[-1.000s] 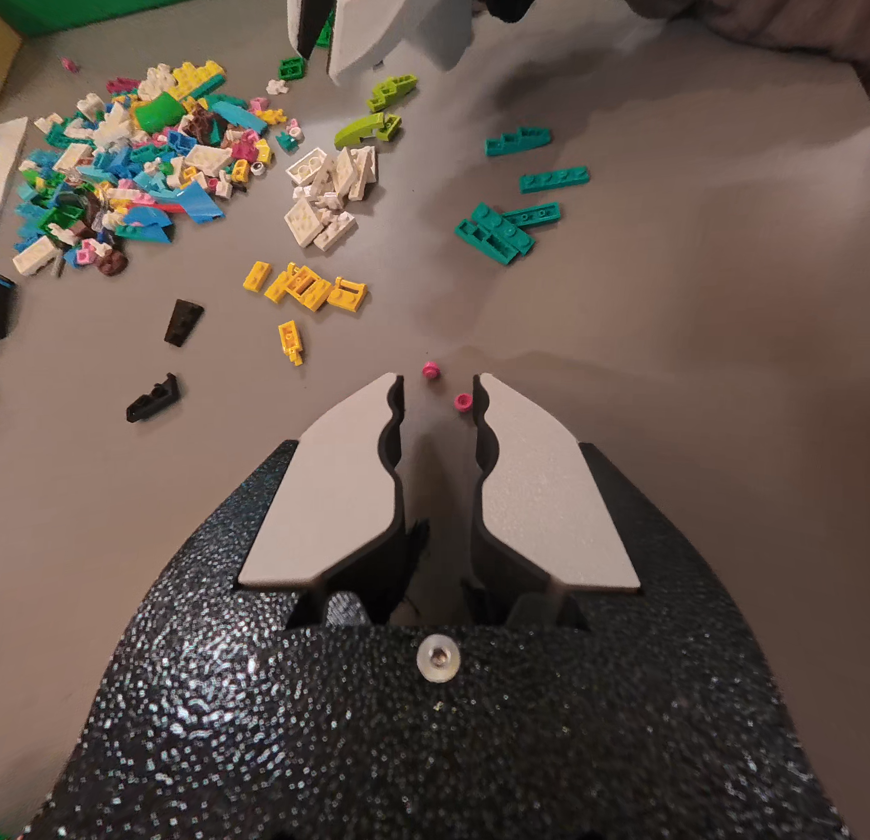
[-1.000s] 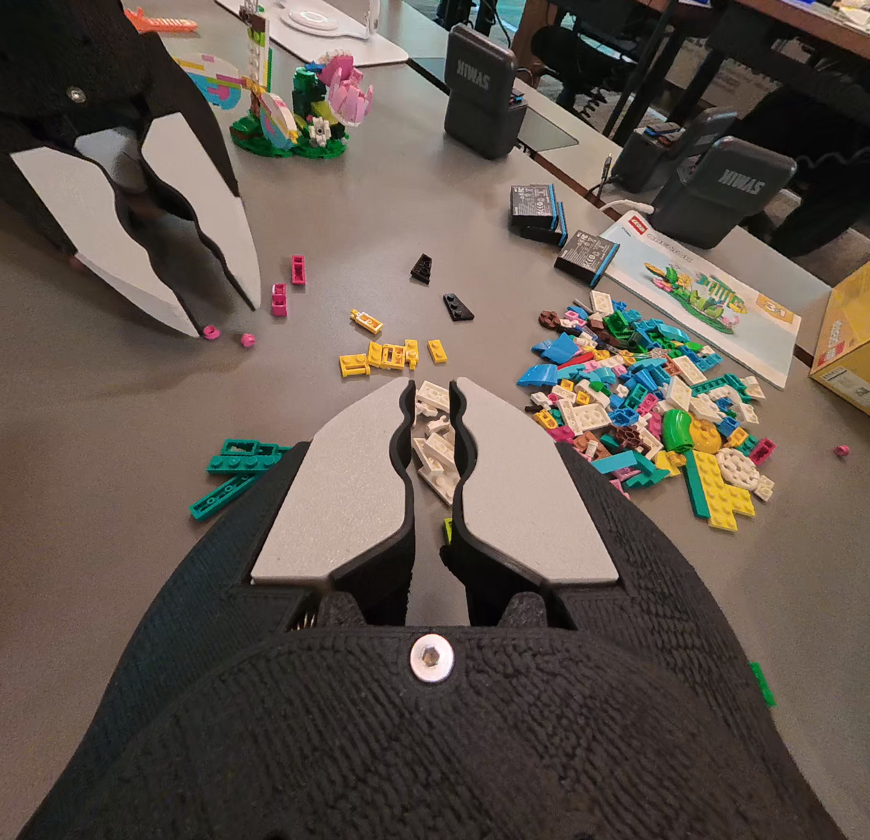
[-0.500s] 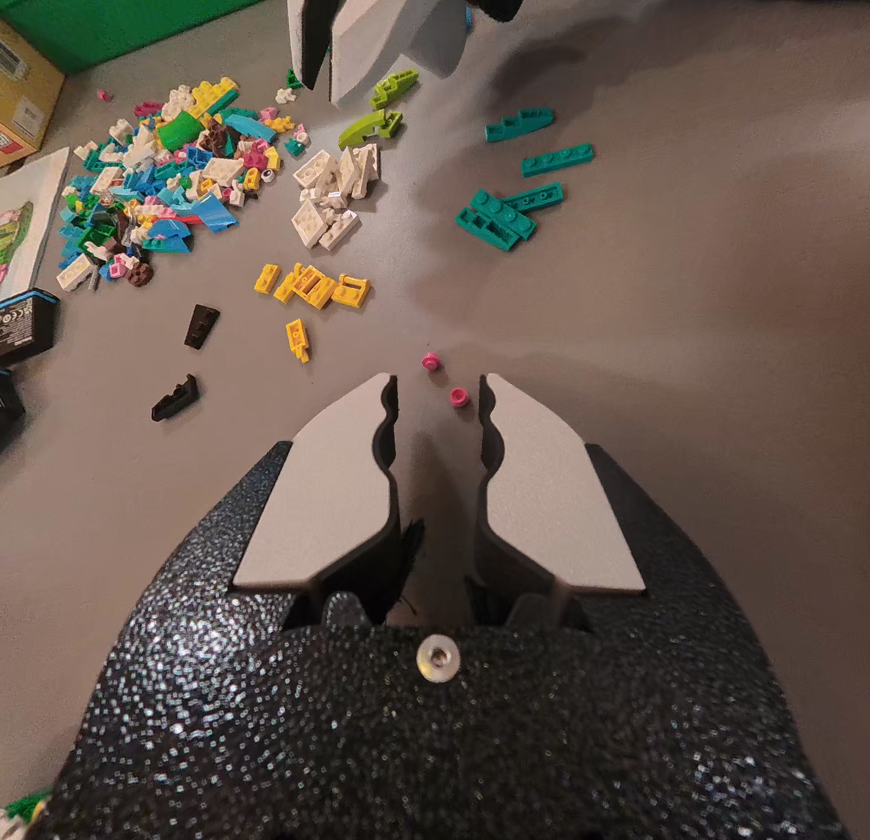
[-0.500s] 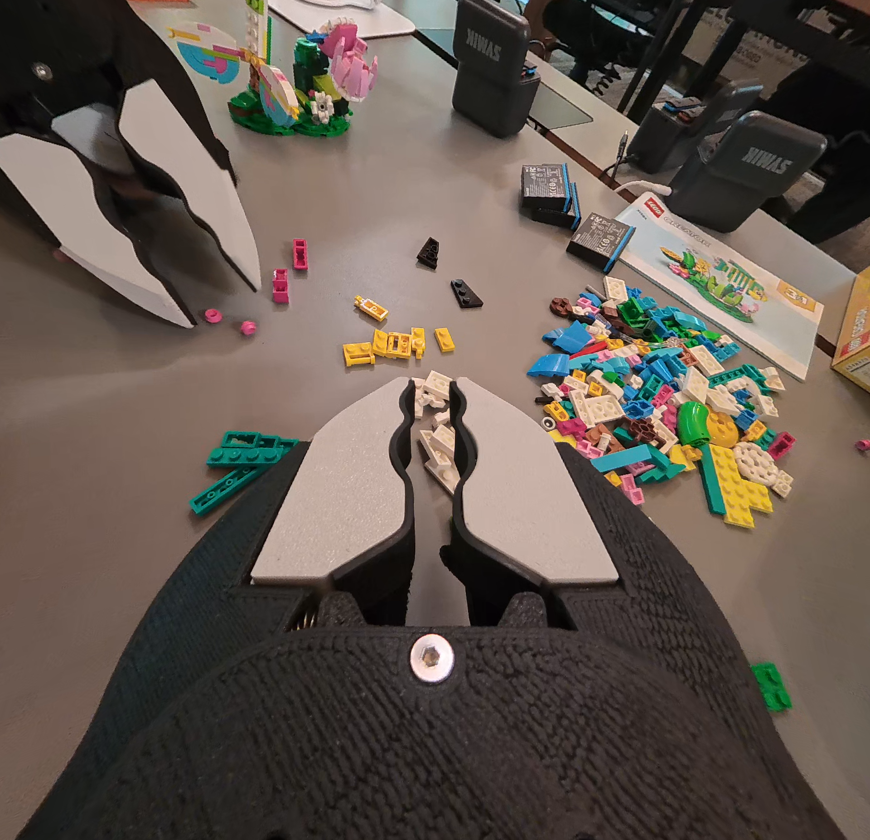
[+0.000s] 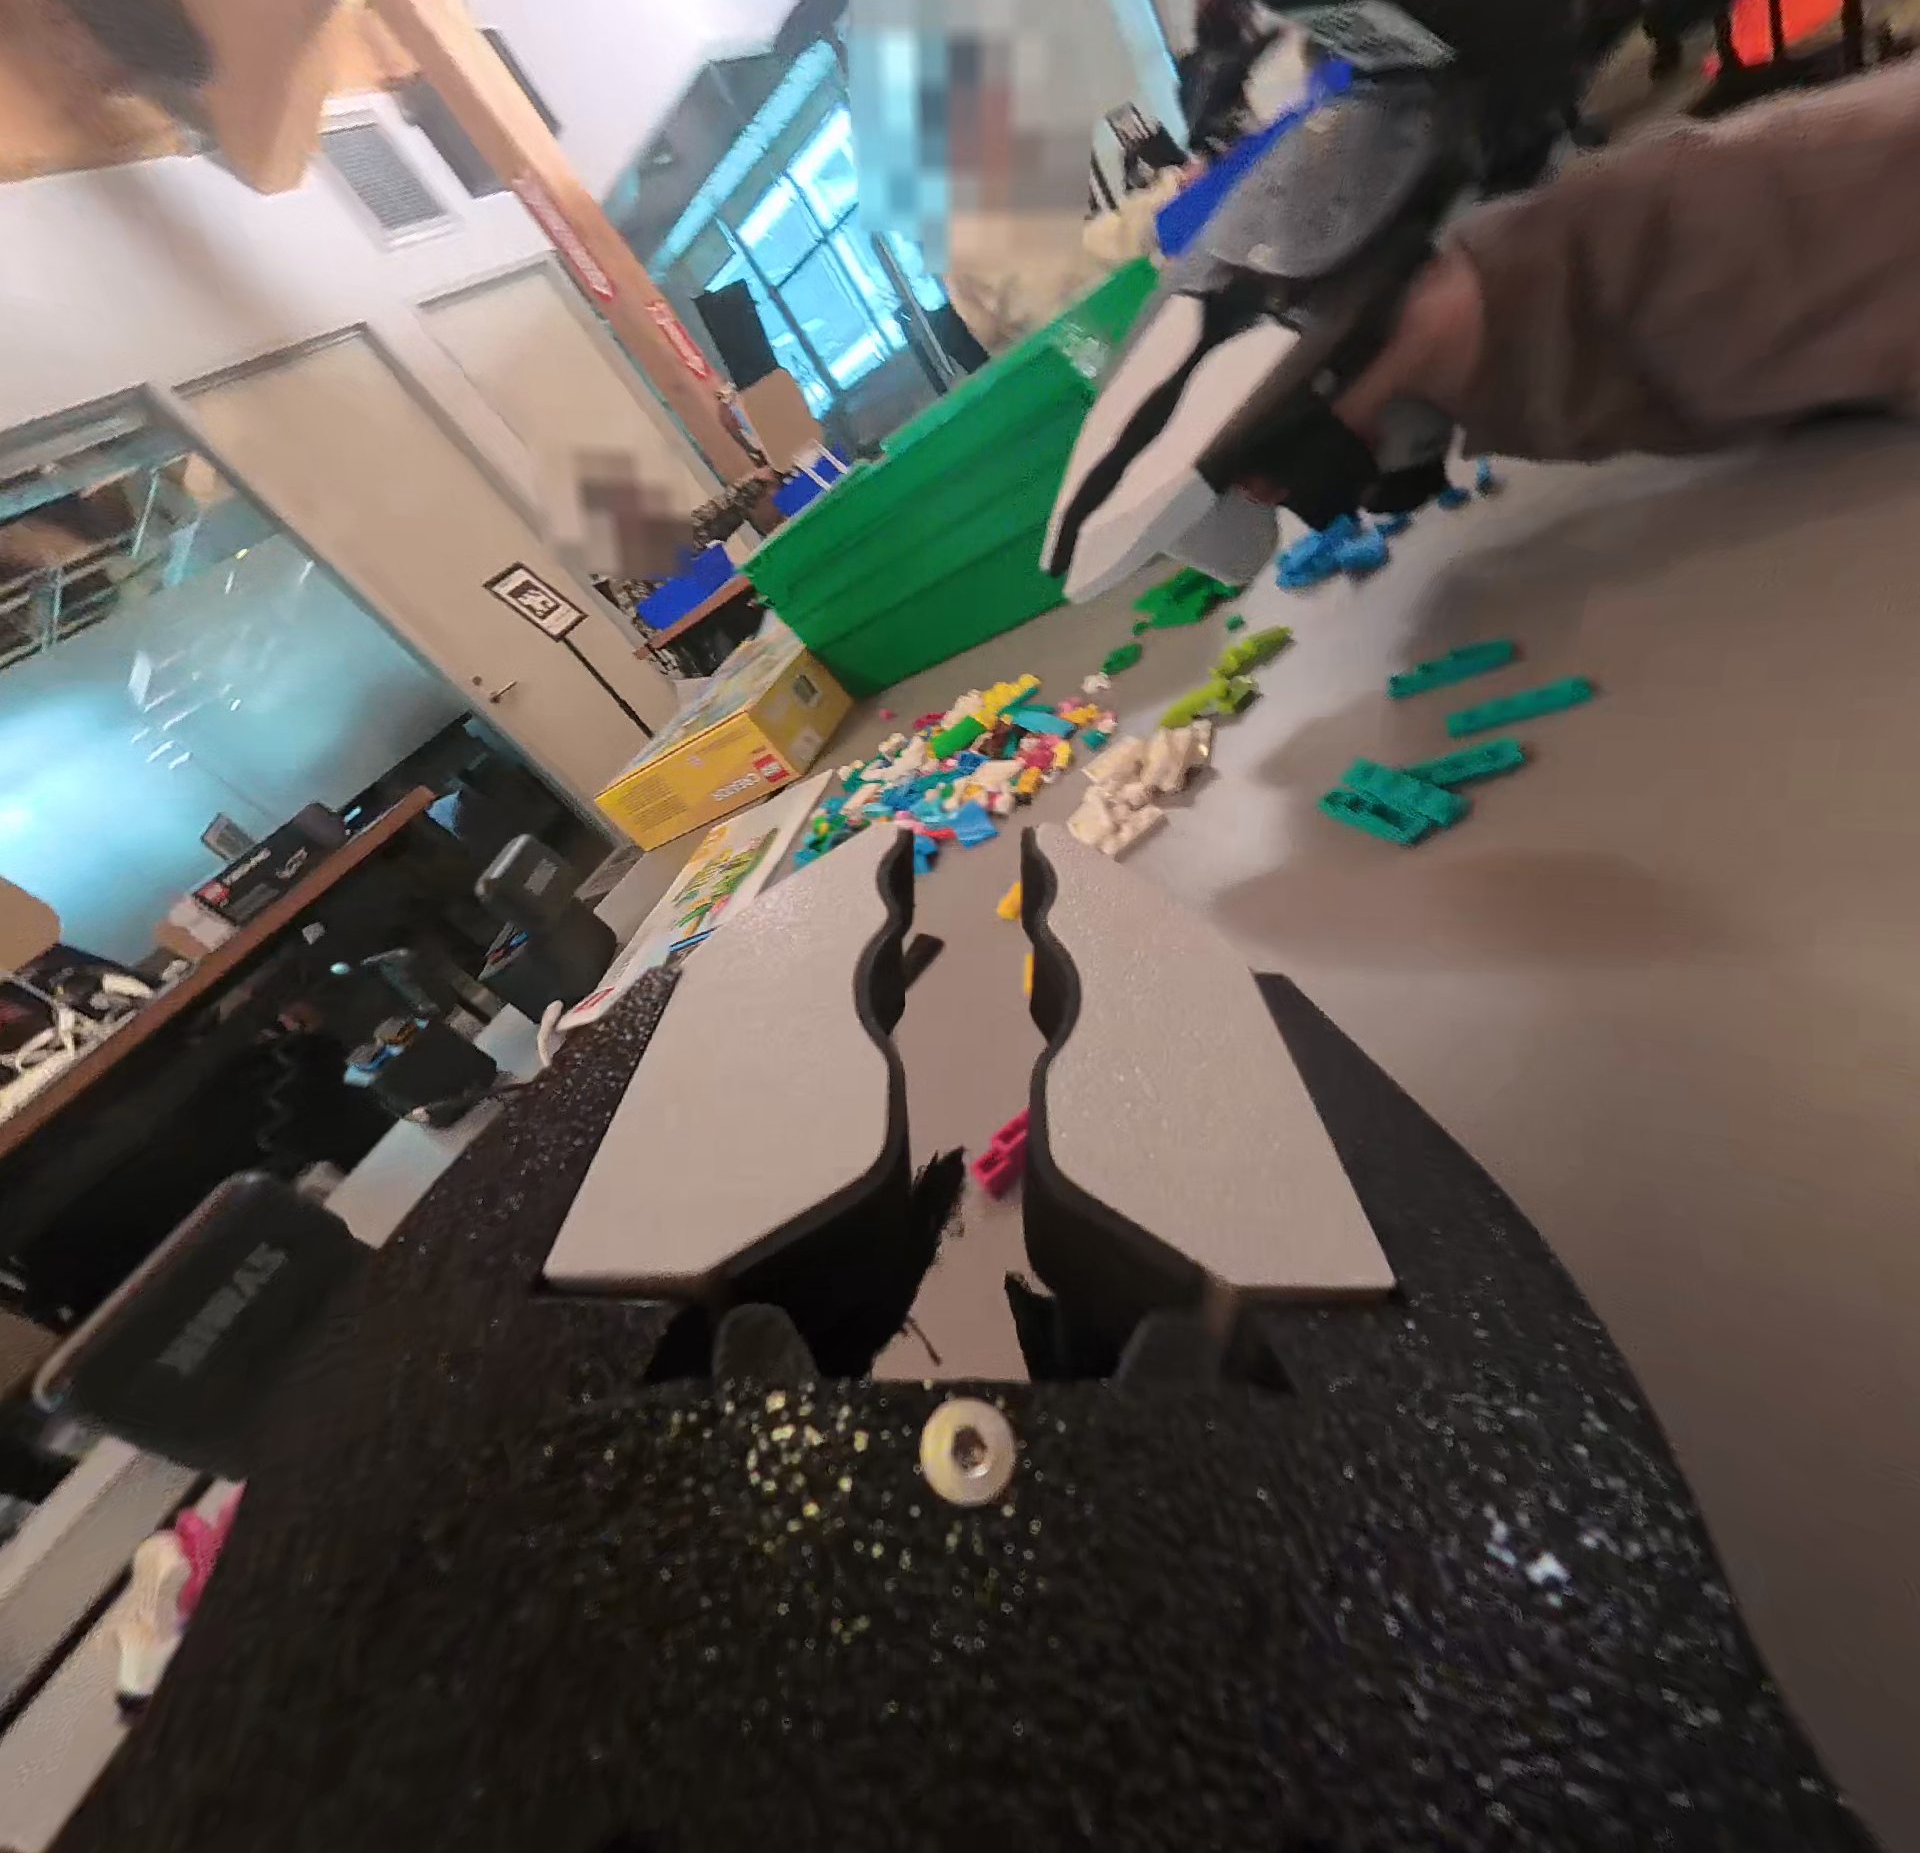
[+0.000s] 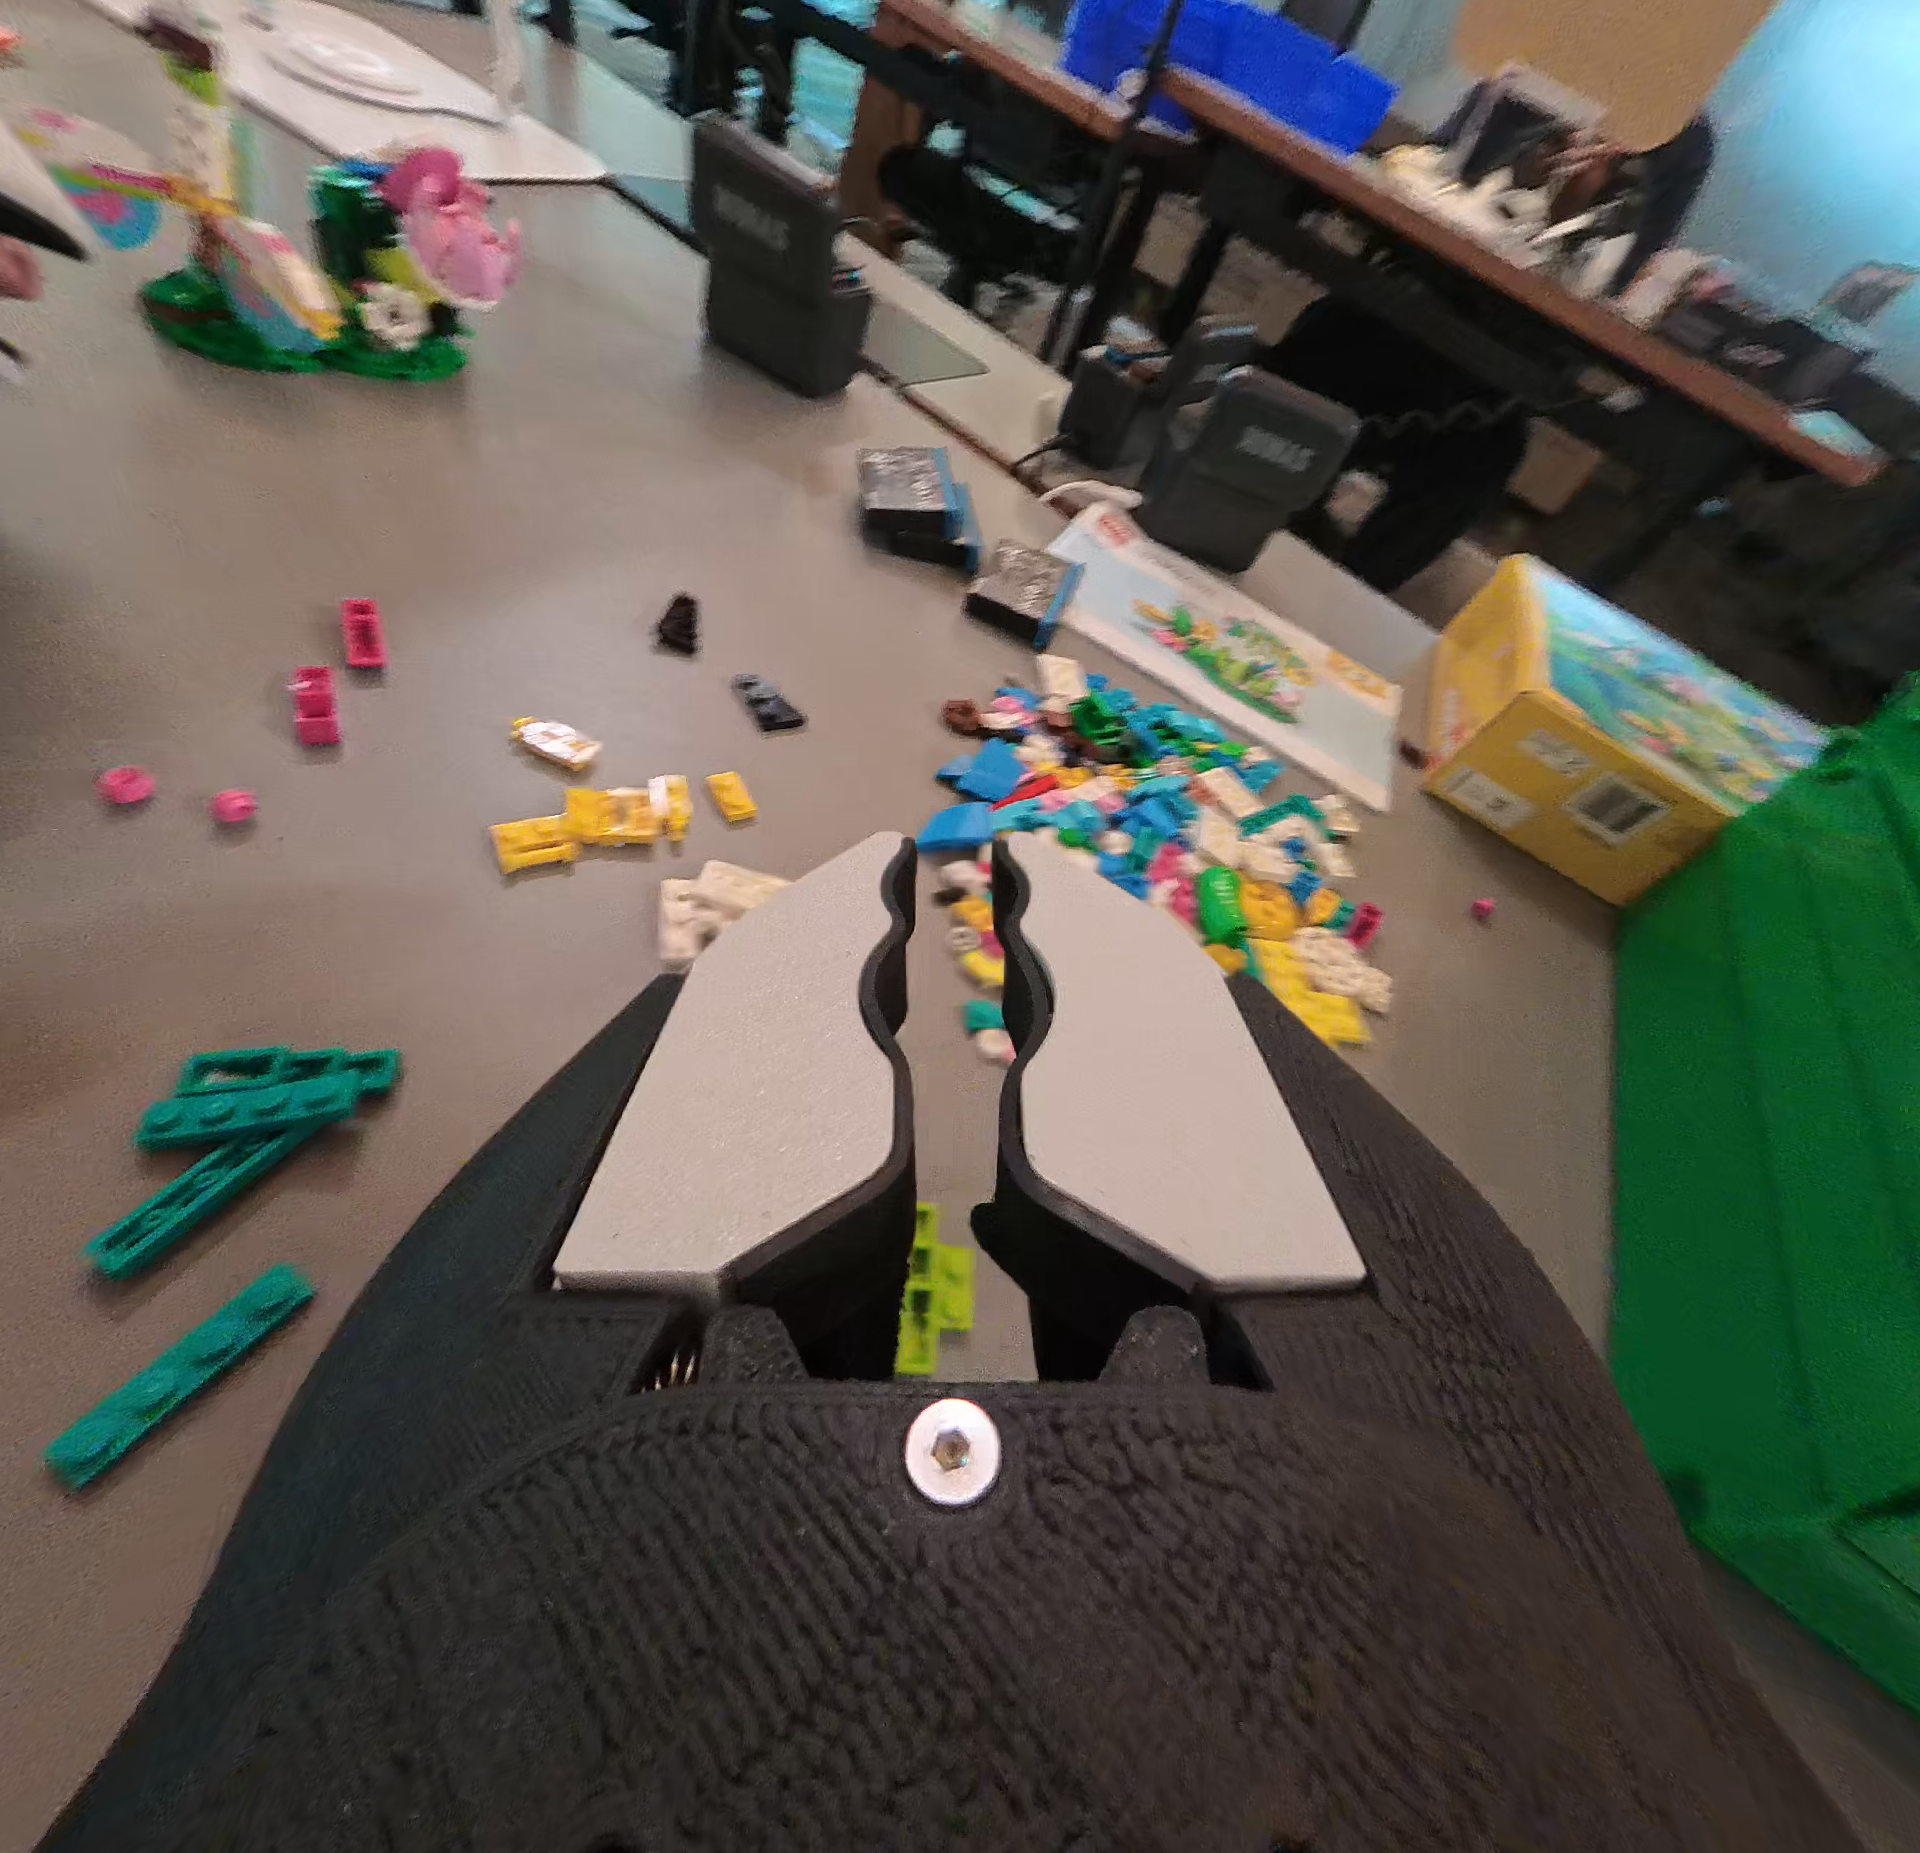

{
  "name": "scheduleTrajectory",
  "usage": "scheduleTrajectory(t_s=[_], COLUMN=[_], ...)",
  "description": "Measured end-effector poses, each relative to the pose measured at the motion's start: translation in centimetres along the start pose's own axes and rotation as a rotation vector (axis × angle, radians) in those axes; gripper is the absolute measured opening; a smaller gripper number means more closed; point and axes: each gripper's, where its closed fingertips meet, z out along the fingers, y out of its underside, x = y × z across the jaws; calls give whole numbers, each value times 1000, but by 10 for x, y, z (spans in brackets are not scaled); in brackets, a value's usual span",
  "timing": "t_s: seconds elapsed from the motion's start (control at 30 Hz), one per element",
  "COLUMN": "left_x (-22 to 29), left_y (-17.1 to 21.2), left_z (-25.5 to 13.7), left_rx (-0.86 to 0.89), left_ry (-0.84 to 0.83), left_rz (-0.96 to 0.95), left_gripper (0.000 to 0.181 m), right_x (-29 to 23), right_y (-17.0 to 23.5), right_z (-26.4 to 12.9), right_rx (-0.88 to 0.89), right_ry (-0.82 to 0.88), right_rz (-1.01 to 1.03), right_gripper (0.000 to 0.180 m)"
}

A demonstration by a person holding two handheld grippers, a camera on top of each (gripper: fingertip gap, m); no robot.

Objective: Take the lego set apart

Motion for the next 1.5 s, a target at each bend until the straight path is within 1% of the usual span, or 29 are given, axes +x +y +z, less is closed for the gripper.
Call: scheduleTrajectory(t_s=[0.03,0.1,0.23,0.33,0.47,0.53,0.63,0.73,0.8,0.9,0.97,1.03,1.1,1.2,1.3,1.33,1.37,1.43,1.5], left_x=[-7,-21,-47,-56,-63,-64,-67,-68,-64,-52,-50,-50,-58,-84,-113,-122,-129,-140,-148], left_y=[0,1,2,8,14,18,19,20,18,18,17,17,16,13,26,34,44,63,77], left_z=[-2,-7,-25,-39,-43,-41,-42,-43,-42,-39,-40,-46,-59,-94,-131,-140,-147,-155,-158], left_rx=[24,55,88,73,69,63,74,83,93,88,86,75,76,71,-7,-42,-87,-139,-156], left_ry=[-22,-76,-204,-234,-236,-223,-223,-210,-176,-107,-103,-124,-189,-369,-506,-518,-514,-490,-468], left_rz=[-33,-54,-10,25,-58,-95,-145,-194,-196,-168,-153,-143,-121,-57,17,17,-10,-121,-245], left_gripper=[19,18,15,14,14,13,11,9,2,0,0,0,0,0,7,8,6,7,15], right_x=[10,39,98,122,141,145,156,164,164,161,157,152,140,98,31,4,-24,-80,-130], right_y=[-3,-10,-19,-15,-14,-13,7,27,31,28,24,19,9,-24,-68,-83,-100,-127,-143], right_z=[-2,-14,-66,-103,-162,-190,-220,-235,-237,-223,-208,-193,-172,-123,-65,-44,-25,11,48], right_rx=[18,67,171,221,300,327,263,247,258,235,209,190,217,350,400,418,451,495,469], right_ry=[68,258,693,894,1159,1279,1419,1462,1463,1419,1371,1317,1207,881,537,419,306,76,-162], right_rz=[-13,-46,-86,-54,-41,-93,-112,-22,2,-28,-77,-129,-175,-206,-236,-249,-259,-273,-237], right_gripper=[12,12,6,6,4,3,2,1,1,1,0,0,0,0,0,7,16,23,26])
